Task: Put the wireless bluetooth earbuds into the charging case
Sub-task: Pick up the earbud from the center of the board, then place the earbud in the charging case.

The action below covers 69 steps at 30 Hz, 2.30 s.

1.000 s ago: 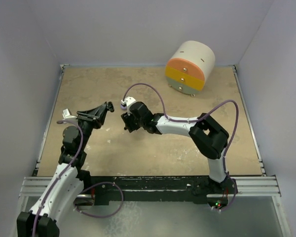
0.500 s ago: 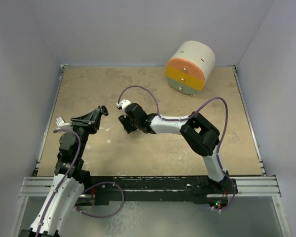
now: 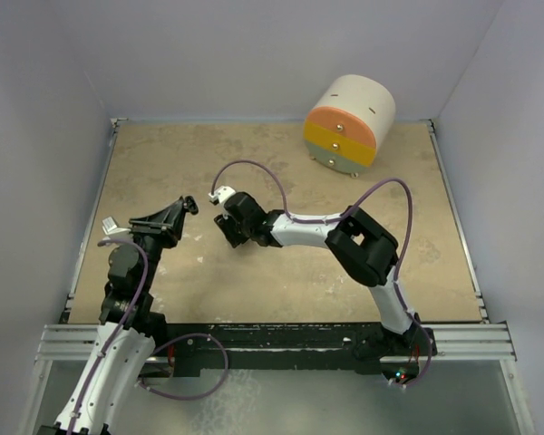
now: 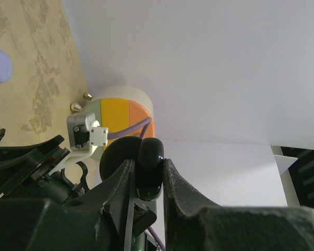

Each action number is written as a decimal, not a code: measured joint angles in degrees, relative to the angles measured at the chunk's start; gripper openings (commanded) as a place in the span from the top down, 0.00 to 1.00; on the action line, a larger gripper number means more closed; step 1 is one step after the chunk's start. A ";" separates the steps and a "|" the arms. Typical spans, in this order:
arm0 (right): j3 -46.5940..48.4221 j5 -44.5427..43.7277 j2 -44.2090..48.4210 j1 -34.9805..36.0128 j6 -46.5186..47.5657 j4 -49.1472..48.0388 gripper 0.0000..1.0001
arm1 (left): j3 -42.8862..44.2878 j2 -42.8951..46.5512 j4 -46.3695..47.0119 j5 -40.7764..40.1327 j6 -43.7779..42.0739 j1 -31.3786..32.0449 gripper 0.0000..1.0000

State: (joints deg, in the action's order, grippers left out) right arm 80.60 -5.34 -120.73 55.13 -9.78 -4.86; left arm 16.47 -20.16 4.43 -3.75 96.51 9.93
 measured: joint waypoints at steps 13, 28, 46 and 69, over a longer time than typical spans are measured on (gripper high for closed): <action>0.57 -1.60 -1.05 0.42 0.46 0.15 0.61 | 0.00 0.33 -0.85 -0.15 0.04 -0.07 1.00; 0.72 -2.84 -1.25 0.74 0.52 0.22 0.74 | -0.46 0.44 -0.94 -0.15 0.48 -0.07 1.00; -5.49 -2.80 5.14 0.72 -1.03 -1.73 0.82 | -0.46 -4.15 0.81 1.07 0.50 -0.07 1.00; -13.75 -9.20 29.75 -8.33 -7.02 -6.69 0.82 | 3.17 -30.53 19.63 16.61 -0.33 -0.11 1.00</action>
State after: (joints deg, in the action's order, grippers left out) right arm 66.85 -14.55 -90.98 46.81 -16.80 -11.55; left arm 19.64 -50.70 24.05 12.86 96.18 9.82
